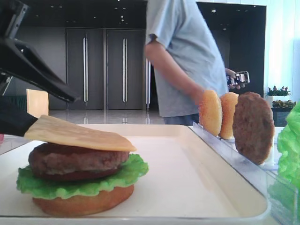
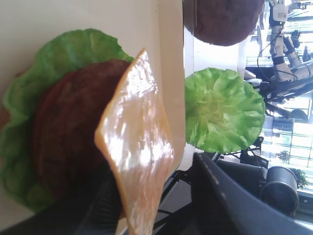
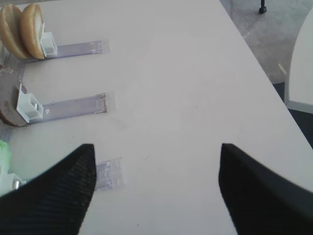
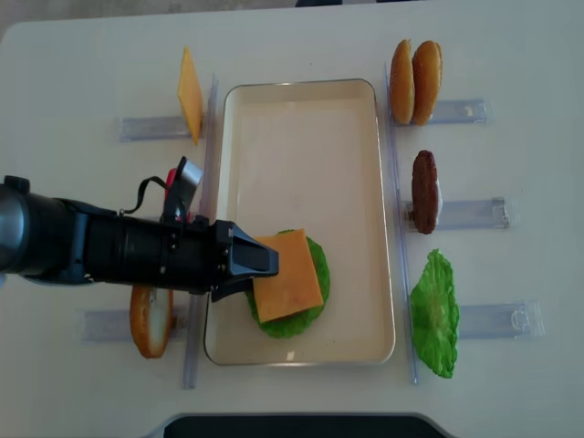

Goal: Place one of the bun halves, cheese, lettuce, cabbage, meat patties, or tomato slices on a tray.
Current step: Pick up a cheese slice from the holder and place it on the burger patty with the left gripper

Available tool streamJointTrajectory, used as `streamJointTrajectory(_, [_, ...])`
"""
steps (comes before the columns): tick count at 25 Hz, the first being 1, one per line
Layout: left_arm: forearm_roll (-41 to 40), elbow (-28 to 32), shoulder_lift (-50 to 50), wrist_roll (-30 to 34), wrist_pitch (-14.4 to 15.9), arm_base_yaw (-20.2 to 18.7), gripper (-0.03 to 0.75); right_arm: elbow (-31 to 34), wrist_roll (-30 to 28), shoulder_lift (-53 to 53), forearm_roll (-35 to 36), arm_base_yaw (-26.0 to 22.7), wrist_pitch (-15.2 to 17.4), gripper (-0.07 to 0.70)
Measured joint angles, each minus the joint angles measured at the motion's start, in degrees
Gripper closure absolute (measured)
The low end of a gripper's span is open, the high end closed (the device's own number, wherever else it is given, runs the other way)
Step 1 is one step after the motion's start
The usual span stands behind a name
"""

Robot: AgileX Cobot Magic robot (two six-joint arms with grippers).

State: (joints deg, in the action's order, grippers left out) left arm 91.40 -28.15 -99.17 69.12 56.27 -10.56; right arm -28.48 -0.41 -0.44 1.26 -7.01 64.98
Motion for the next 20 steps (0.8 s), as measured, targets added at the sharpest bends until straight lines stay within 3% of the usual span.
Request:
streamJointTrajectory(13, [-0.4, 0.0, 1.7, -1.2, -2.3, 0.1, 0.370, 0.0, 0.0, 0.0, 0.0, 0.0, 0.0, 0.104])
streamJointTrajectory(20, [-7.1, 0.0, 6.5, -6.3, -2.5, 5.7, 0.370, 0.0, 0.0, 0.0, 0.0, 0.0, 0.0, 0.104])
